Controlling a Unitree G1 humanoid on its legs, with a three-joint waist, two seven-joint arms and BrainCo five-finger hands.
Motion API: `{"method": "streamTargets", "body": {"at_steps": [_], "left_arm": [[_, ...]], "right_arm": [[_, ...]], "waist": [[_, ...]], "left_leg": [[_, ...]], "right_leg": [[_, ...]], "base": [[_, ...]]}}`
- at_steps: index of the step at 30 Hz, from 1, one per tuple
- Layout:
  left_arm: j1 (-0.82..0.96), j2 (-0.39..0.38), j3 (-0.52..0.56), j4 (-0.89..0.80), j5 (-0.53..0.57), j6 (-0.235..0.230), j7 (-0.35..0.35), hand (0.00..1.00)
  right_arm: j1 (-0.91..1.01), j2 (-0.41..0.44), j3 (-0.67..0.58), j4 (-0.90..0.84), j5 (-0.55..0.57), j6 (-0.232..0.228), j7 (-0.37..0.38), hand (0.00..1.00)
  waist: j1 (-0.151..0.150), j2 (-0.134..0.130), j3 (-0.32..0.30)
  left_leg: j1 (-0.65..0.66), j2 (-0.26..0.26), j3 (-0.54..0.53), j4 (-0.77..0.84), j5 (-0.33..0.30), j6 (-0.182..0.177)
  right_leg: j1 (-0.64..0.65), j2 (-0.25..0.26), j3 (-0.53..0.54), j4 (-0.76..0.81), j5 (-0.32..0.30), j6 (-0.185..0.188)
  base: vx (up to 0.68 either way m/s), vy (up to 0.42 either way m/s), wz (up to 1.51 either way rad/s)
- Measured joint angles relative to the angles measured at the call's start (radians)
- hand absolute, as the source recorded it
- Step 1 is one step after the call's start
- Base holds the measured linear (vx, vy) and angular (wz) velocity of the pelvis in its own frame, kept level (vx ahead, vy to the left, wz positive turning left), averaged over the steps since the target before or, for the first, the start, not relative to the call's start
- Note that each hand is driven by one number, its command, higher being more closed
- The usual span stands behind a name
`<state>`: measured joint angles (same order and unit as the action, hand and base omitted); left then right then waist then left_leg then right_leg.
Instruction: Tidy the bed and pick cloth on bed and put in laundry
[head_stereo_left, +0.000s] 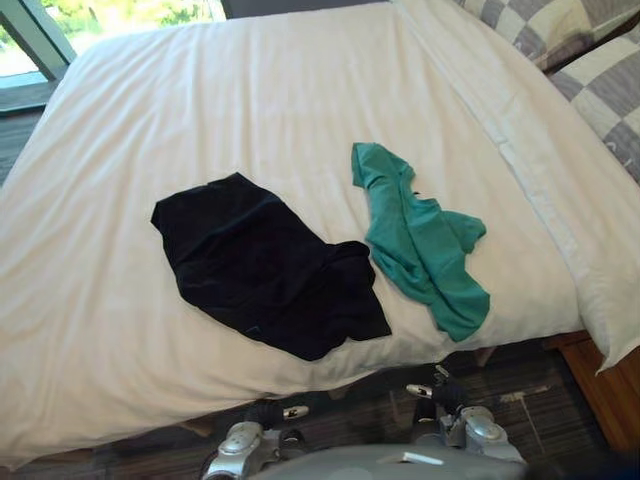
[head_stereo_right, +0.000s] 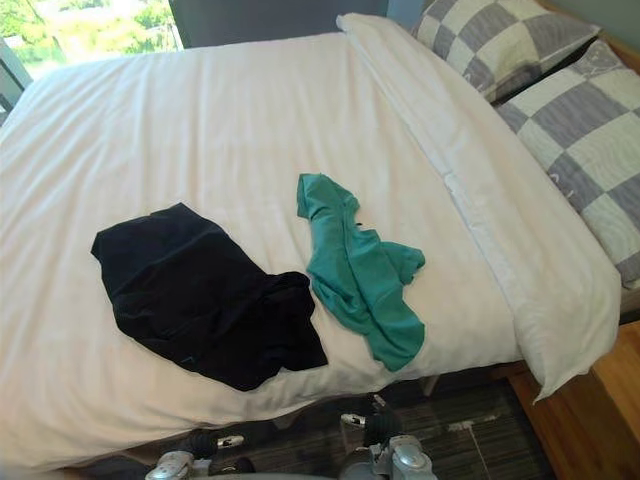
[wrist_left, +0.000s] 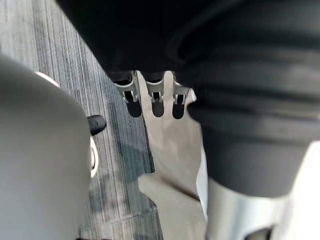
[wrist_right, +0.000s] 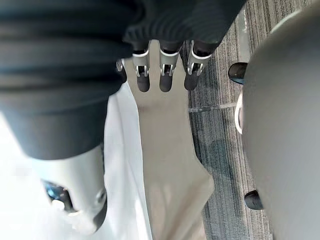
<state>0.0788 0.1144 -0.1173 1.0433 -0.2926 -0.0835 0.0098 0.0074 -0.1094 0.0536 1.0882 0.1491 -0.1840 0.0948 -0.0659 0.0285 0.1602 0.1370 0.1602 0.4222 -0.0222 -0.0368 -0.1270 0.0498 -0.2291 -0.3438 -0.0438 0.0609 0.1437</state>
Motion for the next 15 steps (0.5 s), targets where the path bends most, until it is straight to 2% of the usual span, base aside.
{"method": "streamTargets", "body": {"at_steps": [1,3,5,6,8,12,15], "left_arm": [[0.004,-0.003,0.001,0.000,-0.020,0.002,0.007,0.00],[0.023,-0.005,0.022,0.000,-0.131,0.002,0.041,0.00],[0.026,-0.009,0.053,0.002,-0.183,0.004,0.051,0.00],[0.034,-0.013,0.094,0.006,-0.242,0.009,0.083,0.00],[0.046,-0.018,0.141,0.018,-0.312,0.012,0.117,0.00],[0.080,-0.020,0.350,0.039,-0.465,0.004,0.209,0.00],[0.112,-0.016,0.515,0.000,-0.517,-0.037,0.263,0.00]], "right_arm": [[0.000,-0.002,0.000,0.003,0.019,0.009,-0.009,0.00],[0.007,-0.007,-0.024,0.016,0.119,0.048,-0.058,0.00],[0.017,0.004,-0.077,0.021,0.160,0.059,-0.087,0.00],[0.035,0.021,-0.153,0.022,0.193,0.060,-0.120,0.00],[0.048,0.024,-0.224,0.031,0.227,0.060,-0.149,0.00],[0.121,0.012,-0.463,0.032,0.284,0.045,-0.205,0.00],[0.170,0.001,-0.588,-0.010,0.340,0.013,-0.216,0.00]], "waist": [[0.001,0.001,-0.001],[0.001,-0.002,-0.004],[0.003,-0.008,-0.005],[0.005,-0.015,-0.006],[0.003,-0.017,-0.008],[0.005,-0.018,-0.009],[0.006,-0.013,-0.029]], "left_leg": [[0.007,0.000,0.000,-0.001,0.000,0.000],[0.027,0.000,0.003,-0.010,-0.001,-0.002],[0.031,-0.001,0.005,-0.011,-0.002,-0.002],[0.031,-0.003,0.006,-0.011,-0.002,-0.003],[0.034,-0.003,0.007,-0.011,-0.003,-0.004],[0.053,-0.001,0.010,-0.012,-0.003,-0.004],[0.056,0.007,0.022,-0.014,-0.011,-0.015]], "right_leg": [[0.007,0.002,0.000,-0.006,0.000,0.000],[0.034,0.006,-0.001,-0.029,0.002,0.003],[0.038,0.006,-0.001,-0.037,0.005,0.004],[0.046,0.006,-0.003,-0.051,0.011,0.007],[0.048,0.006,-0.002,-0.051,0.011,0.007],[0.066,0.006,-0.002,-0.051,0.011,0.007],[0.066,0.012,0.000,-0.051,0.014,0.006]], "base": [[0.09,-0.049,-0.07],[0.05,-0.022,-0.04],[0.01,-0.007,-0.02],[0.00,0.000,0.00],[0.00,0.000,0.00],[-0.02,-0.010,-0.01],[-0.07,-0.020,-0.07]]}}
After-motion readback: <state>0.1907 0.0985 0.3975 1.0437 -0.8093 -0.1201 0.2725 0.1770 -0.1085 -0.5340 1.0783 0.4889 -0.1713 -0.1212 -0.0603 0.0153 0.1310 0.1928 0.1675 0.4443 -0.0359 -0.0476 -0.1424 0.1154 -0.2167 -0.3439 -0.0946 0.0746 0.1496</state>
